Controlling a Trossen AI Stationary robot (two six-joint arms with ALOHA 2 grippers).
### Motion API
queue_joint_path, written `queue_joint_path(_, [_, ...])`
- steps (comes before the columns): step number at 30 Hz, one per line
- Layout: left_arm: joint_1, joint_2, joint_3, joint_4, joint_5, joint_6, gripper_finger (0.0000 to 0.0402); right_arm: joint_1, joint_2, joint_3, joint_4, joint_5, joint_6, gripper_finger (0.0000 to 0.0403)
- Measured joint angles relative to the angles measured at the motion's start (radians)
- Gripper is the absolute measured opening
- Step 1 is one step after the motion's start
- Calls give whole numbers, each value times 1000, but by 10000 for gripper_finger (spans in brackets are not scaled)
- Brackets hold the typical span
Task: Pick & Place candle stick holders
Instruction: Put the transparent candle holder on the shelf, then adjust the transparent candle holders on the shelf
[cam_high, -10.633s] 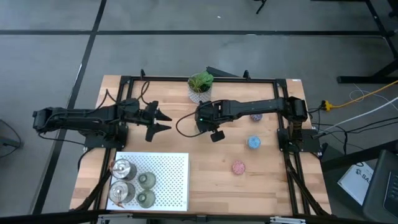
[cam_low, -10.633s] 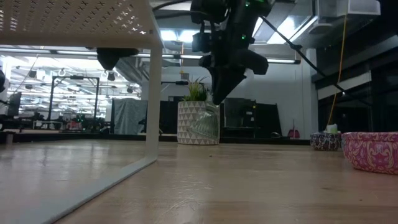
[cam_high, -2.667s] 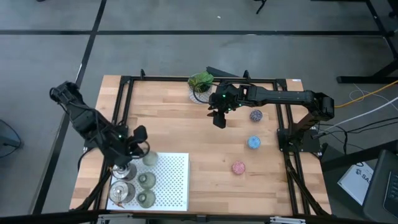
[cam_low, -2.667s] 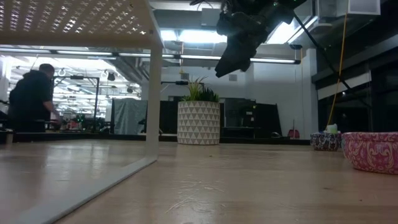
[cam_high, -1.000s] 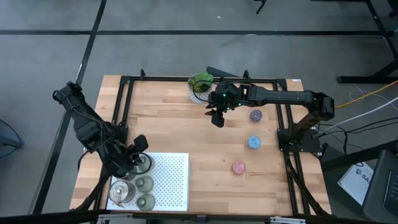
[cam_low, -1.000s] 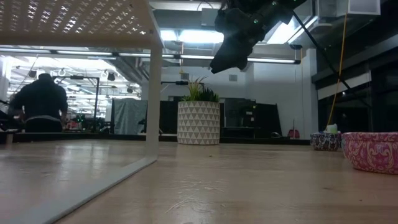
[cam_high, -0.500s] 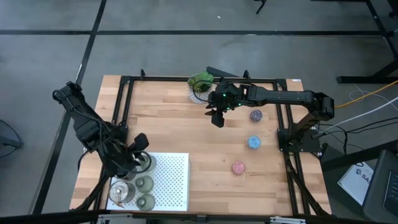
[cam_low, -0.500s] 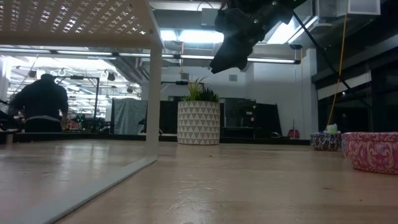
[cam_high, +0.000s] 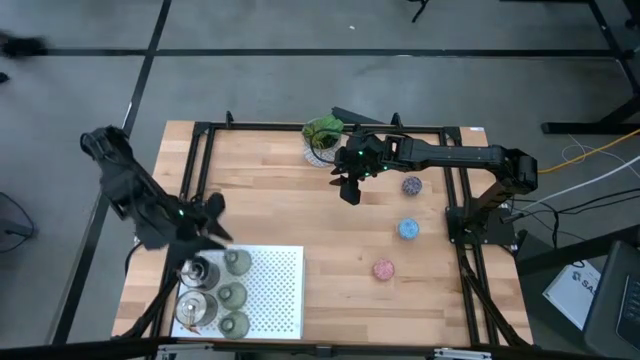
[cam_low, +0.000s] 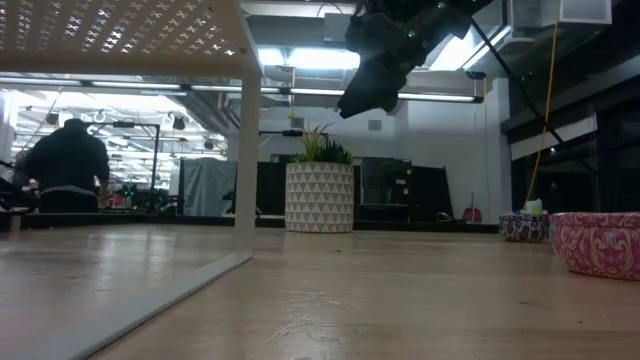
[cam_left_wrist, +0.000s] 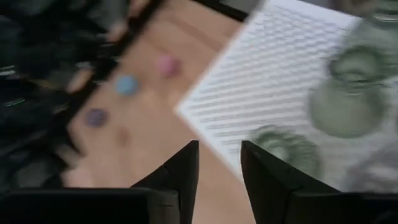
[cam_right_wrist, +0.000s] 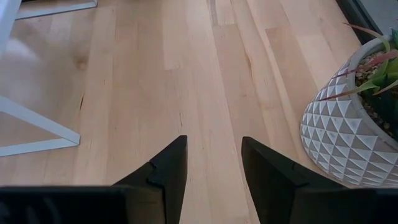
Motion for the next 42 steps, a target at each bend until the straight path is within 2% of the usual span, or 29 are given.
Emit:
queue_joint_path(4, [0,-94,0,-1,-172,-151,91,0,0,0,0,0,0,154])
queue_joint_path(8, [9,-213,0,-2,-279,-307,44,0,0,0,0,0,0,154])
queue_joint_path(11, [13,-299,0,-3,-298,-347,8,0,0,0,0,0,-7,154])
queue_joint_path(18, [14,-518,-118,-2,-392,-446,2,2,0,0,-1,0,-10,153])
queue_joint_path(22, [14,-643,-202,7,-410,-498,1,2,0,0,-9,0,-8,153])
queue_joint_path(25, [14,-725,-262,70,-411,-481,2,3,0,0,-9,-8,-8,150])
queue_joint_path(28, [14,-799,-321,136,-410,-429,2,12,0,0,-8,-30,-7,129])
queue_joint_path(35, [13,-947,-450,243,-408,-400,2,57,0,0,-8,-34,-7,45])
queue_joint_path(39, [13,-973,-514,325,-408,-383,1,118,0,0,-4,-1,24,9])
queue_joint_path(42, [13,-960,-525,358,-414,-348,3,179,0,7,-12,24,54,4])
